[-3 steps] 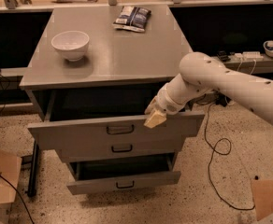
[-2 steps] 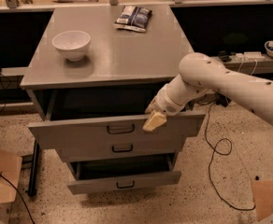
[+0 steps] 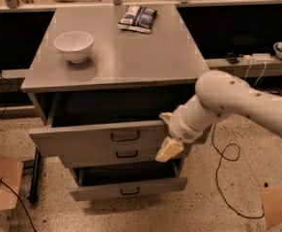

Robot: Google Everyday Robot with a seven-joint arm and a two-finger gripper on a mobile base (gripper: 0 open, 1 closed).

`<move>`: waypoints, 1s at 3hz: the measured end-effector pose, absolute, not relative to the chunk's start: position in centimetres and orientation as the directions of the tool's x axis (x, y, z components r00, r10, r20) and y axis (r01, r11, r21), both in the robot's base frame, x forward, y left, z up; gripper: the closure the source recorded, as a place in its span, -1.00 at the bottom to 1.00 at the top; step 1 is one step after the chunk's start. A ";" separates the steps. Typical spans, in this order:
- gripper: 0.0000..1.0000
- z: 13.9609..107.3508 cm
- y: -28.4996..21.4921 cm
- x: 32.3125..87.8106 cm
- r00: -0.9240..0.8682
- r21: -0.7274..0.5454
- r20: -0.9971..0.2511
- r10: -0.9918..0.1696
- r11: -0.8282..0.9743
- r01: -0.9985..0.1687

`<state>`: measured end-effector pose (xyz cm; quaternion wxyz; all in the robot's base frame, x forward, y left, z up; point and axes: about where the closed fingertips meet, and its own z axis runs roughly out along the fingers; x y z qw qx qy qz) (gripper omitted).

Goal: Open top drawer

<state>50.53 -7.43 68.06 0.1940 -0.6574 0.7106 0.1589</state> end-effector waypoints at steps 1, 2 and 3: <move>0.41 68.0 -7.8 49.1 -0.063 -0.014 -0.474 -0.878 0.080 -0.997; 0.98 68.9 -8.5 45.3 -0.059 0.000 -0.456 -0.888 0.067 -0.998; 0.70 68.2 -9.4 40.2 -0.080 0.043 -0.433 -0.898 0.068 -0.997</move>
Offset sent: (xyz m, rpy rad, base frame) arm -0.1934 -0.0446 -0.0237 -0.1445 0.1822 0.0659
